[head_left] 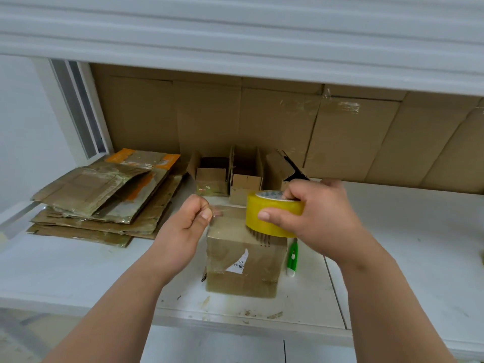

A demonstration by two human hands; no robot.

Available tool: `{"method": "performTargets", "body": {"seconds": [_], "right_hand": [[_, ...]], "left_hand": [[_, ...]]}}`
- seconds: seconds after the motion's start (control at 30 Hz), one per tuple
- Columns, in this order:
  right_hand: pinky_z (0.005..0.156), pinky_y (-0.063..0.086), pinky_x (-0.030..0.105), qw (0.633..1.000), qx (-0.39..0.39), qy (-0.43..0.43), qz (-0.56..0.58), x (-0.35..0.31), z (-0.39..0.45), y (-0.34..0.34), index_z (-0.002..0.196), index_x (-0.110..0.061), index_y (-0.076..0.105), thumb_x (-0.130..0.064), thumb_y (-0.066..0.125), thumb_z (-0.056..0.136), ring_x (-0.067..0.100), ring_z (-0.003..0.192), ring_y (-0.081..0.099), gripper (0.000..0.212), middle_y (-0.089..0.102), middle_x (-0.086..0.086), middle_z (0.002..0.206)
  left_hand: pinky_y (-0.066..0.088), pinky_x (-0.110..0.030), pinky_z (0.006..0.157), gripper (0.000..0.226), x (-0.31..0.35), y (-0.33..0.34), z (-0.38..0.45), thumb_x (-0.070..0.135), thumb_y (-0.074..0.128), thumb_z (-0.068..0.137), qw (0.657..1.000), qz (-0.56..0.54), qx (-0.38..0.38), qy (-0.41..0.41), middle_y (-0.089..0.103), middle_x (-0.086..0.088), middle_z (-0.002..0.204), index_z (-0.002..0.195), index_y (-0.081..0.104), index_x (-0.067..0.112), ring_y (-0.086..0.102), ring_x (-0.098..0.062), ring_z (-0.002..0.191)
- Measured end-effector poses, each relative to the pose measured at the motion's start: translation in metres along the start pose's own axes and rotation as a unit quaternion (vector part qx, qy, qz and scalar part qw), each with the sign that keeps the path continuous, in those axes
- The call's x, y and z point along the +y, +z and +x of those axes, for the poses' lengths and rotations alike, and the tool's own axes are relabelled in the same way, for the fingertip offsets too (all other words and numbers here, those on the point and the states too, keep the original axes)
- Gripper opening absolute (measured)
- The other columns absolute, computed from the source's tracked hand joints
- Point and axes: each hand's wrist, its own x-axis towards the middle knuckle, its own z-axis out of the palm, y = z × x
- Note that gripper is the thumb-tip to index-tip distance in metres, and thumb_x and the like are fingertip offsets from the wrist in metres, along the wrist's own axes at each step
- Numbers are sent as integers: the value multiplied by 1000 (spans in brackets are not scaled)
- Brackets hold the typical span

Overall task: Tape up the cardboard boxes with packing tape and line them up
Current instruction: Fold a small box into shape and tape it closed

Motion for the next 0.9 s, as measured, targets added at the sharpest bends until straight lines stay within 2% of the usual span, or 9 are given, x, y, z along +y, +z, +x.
{"method": "performTargets", "body": {"seconds": [0.07, 0.17, 0.27, 0.33, 0.47, 0.57, 0.7, 0.8, 0.9], "right_hand": [[83, 31, 32, 1000, -12, 17, 22, 1, 0, -5, 72, -21, 54, -80, 56, 61, 12, 85, 36, 60, 57, -6, 72], [90, 23, 31, 998, -69, 4, 1, 5, -1, -6, 68, -19, 53, -63, 67, 77, 1, 83, 41, 47, 56, -5, 74], [93, 18, 30, 993, -114, -6, -23, 18, -9, 1, 69, -17, 55, -48, 70, 74, 2, 91, 45, 34, 59, -3, 78], [101, 14, 31, 992, -124, -3, -14, 26, -16, 4, 69, -21, 56, -52, 61, 71, -3, 100, 43, 32, 60, -8, 80], [116, -6, 34, 992, -125, -6, -19, 34, -22, 4, 74, -29, 59, -60, 49, 70, -13, 114, 34, 32, 60, -16, 86], [118, -4, 43, 993, -116, -11, -13, 38, -25, 8, 73, -32, 60, -65, 47, 71, -8, 115, 37, 36, 60, -18, 86], [118, 1, 44, 996, -85, -10, 10, 41, -24, 13, 67, -35, 55, -73, 35, 68, -4, 114, 42, 43, 59, -19, 83], [118, -2, 38, 997, -72, -12, 21, 43, -22, 13, 70, -32, 57, -74, 39, 66, -7, 115, 40, 46, 60, -19, 86], [118, -5, 39, 995, -98, -28, -4, 42, -23, 15, 74, -32, 59, -66, 55, 60, -8, 119, 36, 37, 60, -21, 92]], "left_hand": [[45, -31, 90, 20, 1, 2, 1, 26, 41, 104, 1000, 13, 1, 0, 70, 7, 106, 86, 48, 24, 59, 1, 107], [41, -22, 89, 20, -1, 4, 3, 23, 40, 105, 1000, -3, 10, -1, 68, 18, 111, 86, 49, 22, 55, 11, 105], [42, -26, 92, 22, -6, 6, 6, 22, 40, 105, 1000, -6, 20, 2, 64, 21, 115, 85, 49, 25, 55, 4, 109], [43, -28, 93, 23, -7, 9, 7, 20, 42, 104, 999, 7, 29, 19, 62, 23, 112, 83, 49, 26, 55, 1, 109], [43, -30, 92, 27, -9, 14, 5, 18, 42, 104, 998, -11, 46, 36, 59, 26, 112, 83, 50, 32, 54, 1, 105], [43, -29, 93, 36, -5, 18, 2, 18, 42, 104, 996, -71, 51, 22, 63, 23, 110, 78, 53, 39, 57, 0, 104], [42, -29, 99, 20, -4, 22, 1, 17, 42, 104, 993, -102, 57, 1, 71, 13, 104, 86, 51, 18, 60, 2, 110], [40, -26, 100, 20, -7, 23, 3, 21, 41, 104, 993, -93, 70, -9, 74, 10, 100, 86, 49, 20, 57, 3, 117], [40, -20, 95, 19, -8, 23, 4, 19, 41, 105, 994, -76, 76, -9, 75, 7, 97, 87, 47, 16, 58, 8, 112]]}}
